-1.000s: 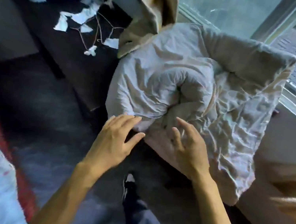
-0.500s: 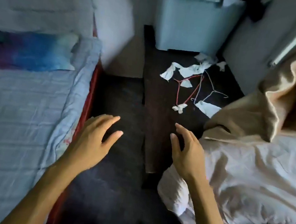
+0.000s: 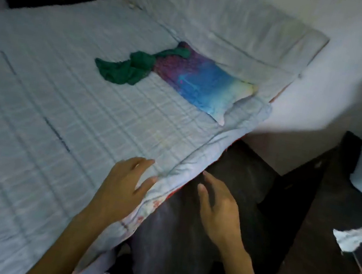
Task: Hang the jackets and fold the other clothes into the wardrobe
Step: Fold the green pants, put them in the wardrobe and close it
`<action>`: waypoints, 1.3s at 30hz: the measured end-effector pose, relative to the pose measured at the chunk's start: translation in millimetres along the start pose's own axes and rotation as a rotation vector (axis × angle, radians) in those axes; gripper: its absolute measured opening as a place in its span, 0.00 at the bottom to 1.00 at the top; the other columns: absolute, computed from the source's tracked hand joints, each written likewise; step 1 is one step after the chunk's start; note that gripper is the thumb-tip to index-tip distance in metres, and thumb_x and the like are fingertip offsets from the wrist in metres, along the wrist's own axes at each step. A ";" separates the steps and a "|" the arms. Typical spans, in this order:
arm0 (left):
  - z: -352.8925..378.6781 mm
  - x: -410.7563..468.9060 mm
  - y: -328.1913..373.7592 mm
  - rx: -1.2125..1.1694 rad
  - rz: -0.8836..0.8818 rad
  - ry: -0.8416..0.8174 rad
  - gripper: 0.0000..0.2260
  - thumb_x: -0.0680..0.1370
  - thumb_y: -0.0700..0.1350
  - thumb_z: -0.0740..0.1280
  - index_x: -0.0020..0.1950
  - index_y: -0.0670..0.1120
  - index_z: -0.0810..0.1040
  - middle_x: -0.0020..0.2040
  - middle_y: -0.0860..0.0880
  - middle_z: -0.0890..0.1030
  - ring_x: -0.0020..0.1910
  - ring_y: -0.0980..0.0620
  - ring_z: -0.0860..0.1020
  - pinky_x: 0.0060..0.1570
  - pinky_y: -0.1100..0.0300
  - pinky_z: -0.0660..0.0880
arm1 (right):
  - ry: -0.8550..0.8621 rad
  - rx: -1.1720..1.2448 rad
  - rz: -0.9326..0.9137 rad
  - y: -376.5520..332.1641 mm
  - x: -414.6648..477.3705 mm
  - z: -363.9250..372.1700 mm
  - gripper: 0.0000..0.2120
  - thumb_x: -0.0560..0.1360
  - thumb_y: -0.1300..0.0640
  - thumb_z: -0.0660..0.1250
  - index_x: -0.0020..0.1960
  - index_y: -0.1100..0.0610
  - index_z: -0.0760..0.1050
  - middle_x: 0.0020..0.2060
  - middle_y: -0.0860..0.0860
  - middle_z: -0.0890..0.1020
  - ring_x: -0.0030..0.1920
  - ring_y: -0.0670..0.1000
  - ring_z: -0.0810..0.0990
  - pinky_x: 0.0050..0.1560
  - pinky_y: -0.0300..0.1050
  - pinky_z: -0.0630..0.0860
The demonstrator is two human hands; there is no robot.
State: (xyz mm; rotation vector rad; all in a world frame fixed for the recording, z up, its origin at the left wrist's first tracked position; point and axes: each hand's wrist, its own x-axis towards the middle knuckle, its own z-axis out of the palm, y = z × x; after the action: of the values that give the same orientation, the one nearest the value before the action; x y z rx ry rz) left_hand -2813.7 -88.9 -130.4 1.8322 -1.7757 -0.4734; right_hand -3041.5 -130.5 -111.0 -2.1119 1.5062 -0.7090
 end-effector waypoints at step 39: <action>-28.7 469.7 -41.5 0.062 -0.625 0.476 0.19 0.77 0.52 0.62 0.66 0.46 0.74 0.62 0.45 0.77 0.60 0.44 0.75 0.56 0.50 0.72 | -0.561 0.135 -0.567 24.6 626.0 74.9 0.21 0.80 0.47 0.57 0.71 0.54 0.67 0.66 0.51 0.73 0.66 0.51 0.70 0.67 0.46 0.65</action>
State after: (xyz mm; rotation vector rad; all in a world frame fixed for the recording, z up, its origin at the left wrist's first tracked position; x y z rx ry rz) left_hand -2730.5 -550.9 -77.6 2.2962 -0.9013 -0.1755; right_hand -2841.1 -728.4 -90.9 -2.3734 0.5554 -0.3266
